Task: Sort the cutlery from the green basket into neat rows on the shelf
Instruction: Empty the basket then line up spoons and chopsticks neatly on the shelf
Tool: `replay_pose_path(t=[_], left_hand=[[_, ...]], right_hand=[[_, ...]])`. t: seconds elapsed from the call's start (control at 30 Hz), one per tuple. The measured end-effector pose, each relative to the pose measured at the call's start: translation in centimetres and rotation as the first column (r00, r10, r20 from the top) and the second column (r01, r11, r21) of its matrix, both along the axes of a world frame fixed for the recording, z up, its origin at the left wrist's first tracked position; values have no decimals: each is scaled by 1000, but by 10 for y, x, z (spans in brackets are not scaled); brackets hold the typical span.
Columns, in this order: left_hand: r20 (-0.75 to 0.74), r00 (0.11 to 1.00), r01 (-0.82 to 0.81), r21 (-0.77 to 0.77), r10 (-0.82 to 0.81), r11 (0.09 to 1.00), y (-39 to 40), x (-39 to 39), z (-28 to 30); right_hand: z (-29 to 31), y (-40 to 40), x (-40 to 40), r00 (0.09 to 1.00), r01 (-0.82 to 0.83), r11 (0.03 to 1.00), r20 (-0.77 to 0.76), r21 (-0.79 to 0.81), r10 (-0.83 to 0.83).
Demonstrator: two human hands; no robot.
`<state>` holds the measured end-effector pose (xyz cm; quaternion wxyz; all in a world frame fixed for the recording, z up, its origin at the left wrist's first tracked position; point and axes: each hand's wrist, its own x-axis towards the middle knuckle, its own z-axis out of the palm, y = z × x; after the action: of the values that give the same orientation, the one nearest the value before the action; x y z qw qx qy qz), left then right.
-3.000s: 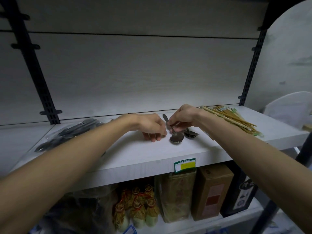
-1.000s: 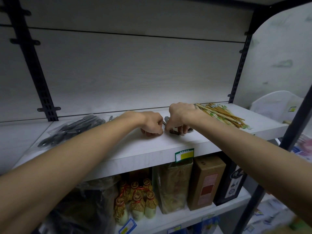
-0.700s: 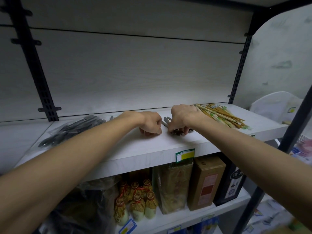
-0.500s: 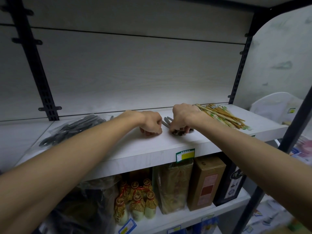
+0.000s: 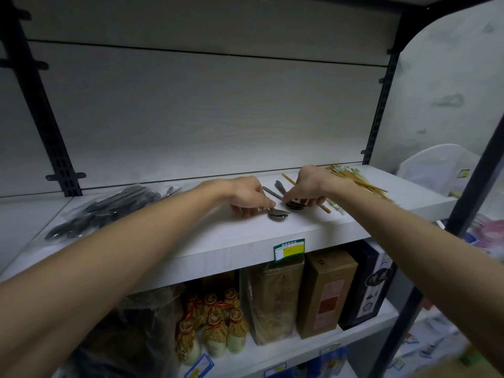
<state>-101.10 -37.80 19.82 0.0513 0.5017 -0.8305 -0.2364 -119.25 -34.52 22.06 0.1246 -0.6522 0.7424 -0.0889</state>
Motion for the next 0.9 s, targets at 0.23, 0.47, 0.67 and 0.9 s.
replay_pose_path(t=[0.23, 0.47, 0.67, 0.9], left_hand=[[55, 998, -14, 35, 12, 999, -5, -12, -1], [55, 998, -7, 46, 4, 999, -5, -14, 0], [42, 999, 6, 50, -8, 999, -5, -16, -1], [69, 997, 32, 86, -38, 996, 2, -17, 3]], right_hand=[[-3, 2, -4, 998, -44, 999, -55, -9, 44], [-7, -1, -4, 991, -74, 997, -115, -37, 69], [-4, 2, -5, 994, -83, 997, -74, 10, 83], [10, 8, -6, 997, -70, 984, -19, 166, 74]])
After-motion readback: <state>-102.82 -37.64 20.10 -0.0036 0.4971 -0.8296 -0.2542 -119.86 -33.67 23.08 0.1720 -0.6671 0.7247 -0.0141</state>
